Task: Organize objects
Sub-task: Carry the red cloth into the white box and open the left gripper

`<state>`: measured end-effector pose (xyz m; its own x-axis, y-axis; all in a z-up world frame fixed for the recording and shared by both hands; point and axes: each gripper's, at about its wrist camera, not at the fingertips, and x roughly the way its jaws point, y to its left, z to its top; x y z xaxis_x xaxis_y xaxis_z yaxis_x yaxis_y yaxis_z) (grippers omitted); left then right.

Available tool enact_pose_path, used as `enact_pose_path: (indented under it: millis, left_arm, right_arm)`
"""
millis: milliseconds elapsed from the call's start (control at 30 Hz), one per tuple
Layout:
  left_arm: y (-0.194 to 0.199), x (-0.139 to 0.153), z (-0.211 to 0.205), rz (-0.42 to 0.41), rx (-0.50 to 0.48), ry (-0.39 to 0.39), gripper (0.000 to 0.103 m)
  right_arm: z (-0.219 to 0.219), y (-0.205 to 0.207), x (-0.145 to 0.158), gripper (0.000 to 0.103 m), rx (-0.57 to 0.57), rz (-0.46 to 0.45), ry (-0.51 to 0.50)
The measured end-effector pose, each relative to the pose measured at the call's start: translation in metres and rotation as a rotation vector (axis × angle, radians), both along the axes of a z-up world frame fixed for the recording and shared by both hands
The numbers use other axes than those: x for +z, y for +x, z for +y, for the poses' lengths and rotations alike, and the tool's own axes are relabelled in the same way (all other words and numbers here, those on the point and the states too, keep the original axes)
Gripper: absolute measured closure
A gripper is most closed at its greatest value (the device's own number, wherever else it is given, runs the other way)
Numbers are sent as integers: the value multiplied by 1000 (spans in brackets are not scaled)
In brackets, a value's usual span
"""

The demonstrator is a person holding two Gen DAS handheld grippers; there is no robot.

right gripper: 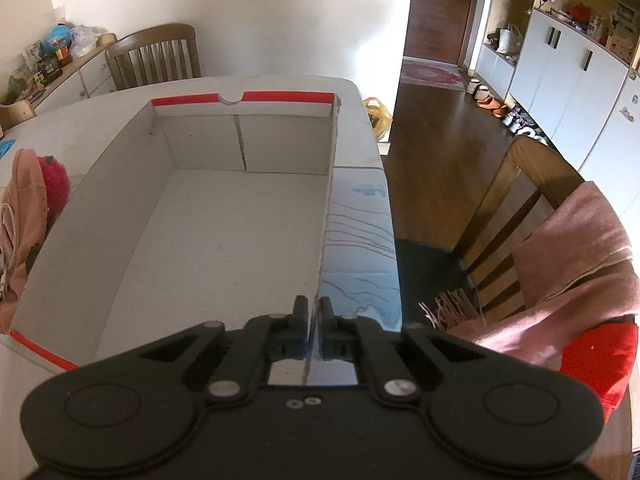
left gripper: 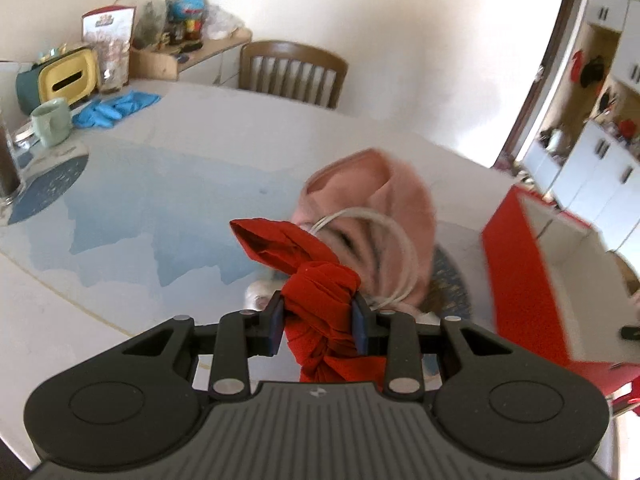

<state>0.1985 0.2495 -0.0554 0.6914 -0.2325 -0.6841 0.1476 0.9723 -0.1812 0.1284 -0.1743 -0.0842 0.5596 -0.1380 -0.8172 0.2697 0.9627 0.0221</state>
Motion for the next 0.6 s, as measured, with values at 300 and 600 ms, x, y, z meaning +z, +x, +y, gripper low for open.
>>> enact_pose_path:
  millis: [300,600]
  left_arm:
    - [-2,42,-39,-82,-132,-88,71]
    - [10,61,-95,-103,-270,-128,71]
  right_arm:
    - [-3,-2,0,99,7,-2,20]
    - [-7,-4,1,98,11,-3,36]
